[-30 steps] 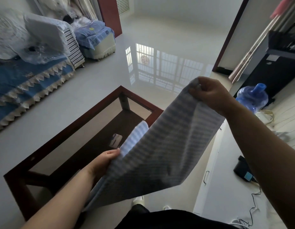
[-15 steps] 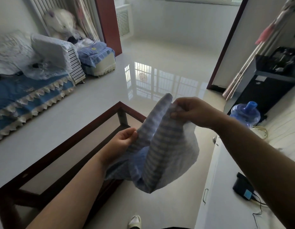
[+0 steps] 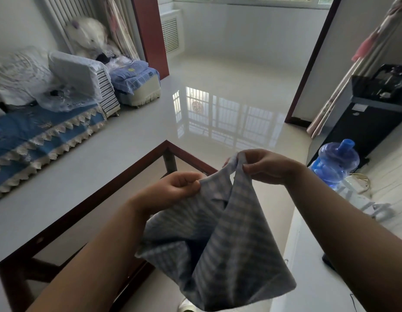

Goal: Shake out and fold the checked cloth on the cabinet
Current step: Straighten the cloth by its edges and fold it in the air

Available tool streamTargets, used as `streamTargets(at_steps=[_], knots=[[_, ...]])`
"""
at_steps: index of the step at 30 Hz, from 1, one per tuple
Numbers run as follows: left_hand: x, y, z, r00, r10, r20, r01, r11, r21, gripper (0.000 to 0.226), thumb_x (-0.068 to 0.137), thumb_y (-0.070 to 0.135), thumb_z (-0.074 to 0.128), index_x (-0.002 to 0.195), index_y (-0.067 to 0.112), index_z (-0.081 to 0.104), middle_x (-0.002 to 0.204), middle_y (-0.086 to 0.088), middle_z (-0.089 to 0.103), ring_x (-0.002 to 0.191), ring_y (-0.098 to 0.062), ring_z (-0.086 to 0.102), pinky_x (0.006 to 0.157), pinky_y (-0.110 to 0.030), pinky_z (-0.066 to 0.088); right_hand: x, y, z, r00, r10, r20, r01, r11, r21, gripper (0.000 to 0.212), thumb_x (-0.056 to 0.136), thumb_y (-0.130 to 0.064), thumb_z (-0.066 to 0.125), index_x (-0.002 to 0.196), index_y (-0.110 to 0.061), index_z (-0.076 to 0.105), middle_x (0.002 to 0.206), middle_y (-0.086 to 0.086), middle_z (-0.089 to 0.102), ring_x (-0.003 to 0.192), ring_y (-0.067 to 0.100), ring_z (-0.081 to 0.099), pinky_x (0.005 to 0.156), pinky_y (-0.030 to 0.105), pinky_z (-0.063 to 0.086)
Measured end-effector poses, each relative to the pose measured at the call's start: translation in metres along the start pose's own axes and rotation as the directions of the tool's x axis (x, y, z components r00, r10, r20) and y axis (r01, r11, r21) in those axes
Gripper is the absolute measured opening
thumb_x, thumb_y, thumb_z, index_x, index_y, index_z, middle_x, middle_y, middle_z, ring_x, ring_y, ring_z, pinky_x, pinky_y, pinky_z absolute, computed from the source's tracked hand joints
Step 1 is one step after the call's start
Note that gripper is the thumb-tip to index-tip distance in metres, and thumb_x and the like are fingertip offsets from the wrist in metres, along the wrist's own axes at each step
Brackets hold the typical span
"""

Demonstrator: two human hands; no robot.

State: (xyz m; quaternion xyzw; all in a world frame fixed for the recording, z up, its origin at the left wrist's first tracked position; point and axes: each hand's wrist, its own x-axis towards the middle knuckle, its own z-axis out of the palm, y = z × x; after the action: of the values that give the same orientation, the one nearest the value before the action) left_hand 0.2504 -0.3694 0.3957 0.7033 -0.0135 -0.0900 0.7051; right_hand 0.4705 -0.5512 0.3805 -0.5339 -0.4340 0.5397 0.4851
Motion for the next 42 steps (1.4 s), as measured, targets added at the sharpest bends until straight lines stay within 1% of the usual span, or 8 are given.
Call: streamTargets(at_steps=[8,15,19,26,33,37,40,42], knots=[[-0.02,-0.025,-0.022,0.994,-0.094,-0.05,0.101,0.984,0.149,0.032,0.089,0.036,0.059,0.106,0.008,0.063,0.098,-0.009,0.066,0.093,-0.022,0.064,0.079,-0.03,0.054,-0.013,-0.009,0.028,0.882,-0.148,-0.448,0.063,0.978,-0.199,0.012,0.077,-0.026,0.071,0.082,-0.015,0.071,0.075,-0.001,0.067,0.073,0.014,0.064,0.066,0.025,0.053],[0.012,-0.012,0.002,0.997,0.02,-0.069,-0.009,0.988,0.155,0.028,0.09,0.018,0.062,0.118,0.013,0.059,0.104,-0.004,0.069,0.099,-0.02,0.067,0.079,-0.029,0.056,0.006,-0.03,0.077,0.794,-0.394,-0.462,-0.002,0.759,-0.652,0.006,0.084,-0.023,0.065,0.079,-0.02,0.066,0.073,-0.006,0.065,0.072,0.01,0.063,0.064,0.024,0.053],[0.026,-0.022,0.017,0.976,0.099,-0.193,-0.045,0.963,0.266,0.04,0.084,0.036,0.066,0.118,0.017,0.056,0.099,0.001,0.07,0.094,-0.014,0.068,0.077,-0.03,0.058,0.003,-0.033,0.075,0.727,-0.457,-0.513,0.005,0.75,-0.662,0.014,0.086,-0.019,0.064,0.076,-0.029,0.062,0.07,-0.017,0.061,0.07,-0.002,0.061,0.063,0.017,0.051],[0.052,-0.045,0.038,0.695,0.475,-0.54,-0.143,0.827,0.543,0.017,0.095,0.024,0.054,0.093,0.008,0.059,0.065,-0.002,0.059,0.053,-0.017,0.056,0.05,-0.034,0.052,0.002,-0.043,0.069,0.719,-0.353,-0.599,0.002,0.863,-0.506,0.042,0.083,-0.02,0.069,0.117,-0.034,0.049,0.084,-0.003,0.068,0.076,0.009,0.067,0.068,0.018,0.057],[0.058,-0.05,0.04,0.696,0.49,-0.524,-0.123,0.801,0.586,0.019,0.096,0.021,0.053,0.09,0.004,0.06,0.064,-0.01,0.06,0.052,-0.024,0.055,0.05,-0.048,0.048,0.0,-0.043,0.046,0.771,0.016,-0.637,-0.22,0.945,-0.241,0.014,0.074,-0.026,0.077,0.081,-0.014,0.073,0.082,0.008,0.073,0.077,0.023,0.07,0.071,0.035,0.06],[0.052,-0.048,0.036,0.662,0.516,-0.543,-0.121,0.789,0.602,0.027,0.092,0.026,0.059,0.112,0.009,0.052,0.098,-0.005,0.064,0.08,-0.013,0.064,0.068,-0.037,0.058,0.006,-0.034,0.051,0.71,-0.084,-0.699,-0.189,0.934,-0.304,0.011,0.076,-0.025,0.076,0.077,-0.015,0.072,0.077,0.005,0.07,0.075,0.02,0.067,0.068,0.032,0.058],[0.031,-0.064,0.021,0.54,0.718,-0.44,-0.039,0.543,0.839,0.031,0.091,0.043,0.052,0.105,0.015,0.049,0.102,-0.004,0.058,0.088,-0.011,0.054,0.075,-0.028,0.051,0.01,-0.036,0.054,0.674,-0.181,-0.716,-0.155,0.913,-0.377,0.013,0.078,-0.029,0.073,0.081,-0.016,0.071,0.079,0.003,0.069,0.076,0.018,0.066,0.069,0.03,0.057],[0.013,-0.082,0.016,0.665,0.61,-0.431,-0.008,0.583,0.812,0.043,0.088,0.059,0.046,0.108,0.021,0.046,0.098,0.002,0.057,0.085,-0.01,0.054,0.074,-0.031,0.051,0.012,-0.044,0.056,0.676,-0.243,-0.695,-0.139,0.884,-0.445,0.012,0.078,-0.03,0.073,0.08,-0.018,0.07,0.078,0.0,0.068,0.075,0.016,0.066,0.069,0.028,0.056]])
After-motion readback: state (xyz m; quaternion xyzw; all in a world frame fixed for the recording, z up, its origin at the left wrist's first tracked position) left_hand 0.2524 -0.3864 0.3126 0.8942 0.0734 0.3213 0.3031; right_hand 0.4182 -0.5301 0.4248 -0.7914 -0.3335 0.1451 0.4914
